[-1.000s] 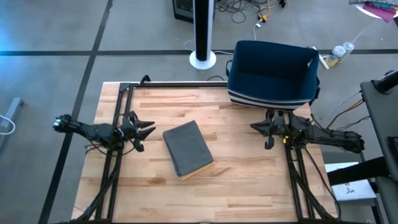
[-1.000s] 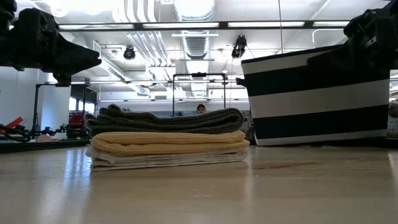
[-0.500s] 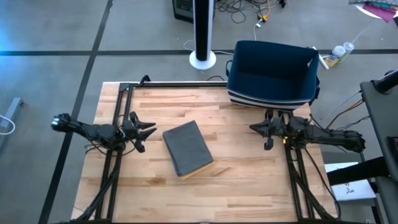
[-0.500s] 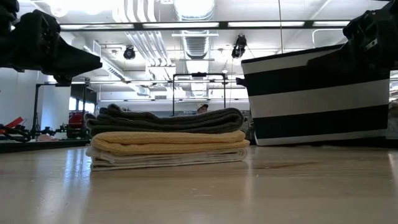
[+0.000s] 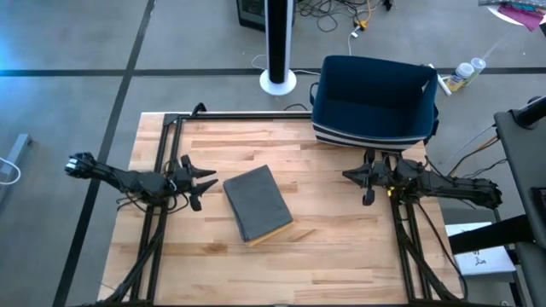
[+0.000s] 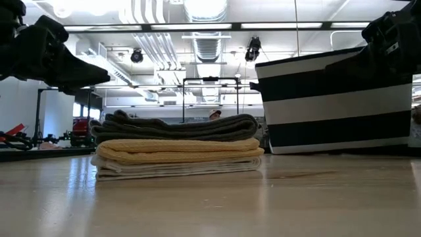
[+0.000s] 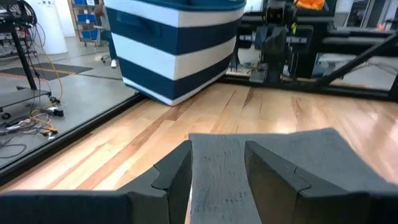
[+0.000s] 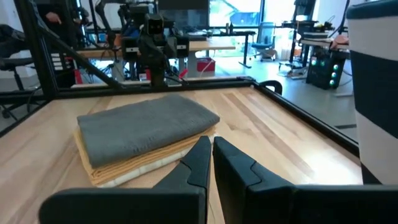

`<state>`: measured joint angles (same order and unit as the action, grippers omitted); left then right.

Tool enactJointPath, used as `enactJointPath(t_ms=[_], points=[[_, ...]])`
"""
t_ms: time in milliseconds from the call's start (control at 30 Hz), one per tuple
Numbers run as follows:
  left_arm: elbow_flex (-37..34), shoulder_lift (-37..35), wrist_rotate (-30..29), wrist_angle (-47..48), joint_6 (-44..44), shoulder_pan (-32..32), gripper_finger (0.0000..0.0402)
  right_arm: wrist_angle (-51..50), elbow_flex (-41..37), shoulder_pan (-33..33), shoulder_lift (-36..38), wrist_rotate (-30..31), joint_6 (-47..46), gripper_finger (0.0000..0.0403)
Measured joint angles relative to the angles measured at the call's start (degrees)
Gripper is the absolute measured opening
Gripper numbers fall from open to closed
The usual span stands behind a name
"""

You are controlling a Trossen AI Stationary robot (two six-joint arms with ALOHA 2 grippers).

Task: Fold towel
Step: Return to Home Position

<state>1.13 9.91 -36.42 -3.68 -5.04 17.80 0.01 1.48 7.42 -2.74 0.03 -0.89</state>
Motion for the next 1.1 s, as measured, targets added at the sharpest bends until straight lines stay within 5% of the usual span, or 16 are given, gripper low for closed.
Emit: enactJointPath(t_ms=[200,333,533,700,1100], points=[[-0.1,2.6,0.2,-4.3,-1.1,-0.1,0.0146,0.0,0.1,0.0,0.0,0.0,0.0,0.0014],[-0.2,1.7,9.5,-7.0,3.7,-1.1,0.0145,0.0,0.1,0.0,-0.1,0.0,-0.1,0.0014],[-0.5,-1.6,14.0,-3.5,1.9,-4.9,0.0134,0.1,0.2,0.0,0.0,0.0,-0.1,0.0014],[-0.5,-5.6,25.9,-2.0,1.9,-10.7,0.0122,0.2,0.3,0.0,-0.1,0.0,-0.1,0.0014],[0.2,-2.9,27.4,1.0,-1.5,-12.7,0.0101,0.2,0.3,0.0,0.0,0.0,-0.1,0.0014]])
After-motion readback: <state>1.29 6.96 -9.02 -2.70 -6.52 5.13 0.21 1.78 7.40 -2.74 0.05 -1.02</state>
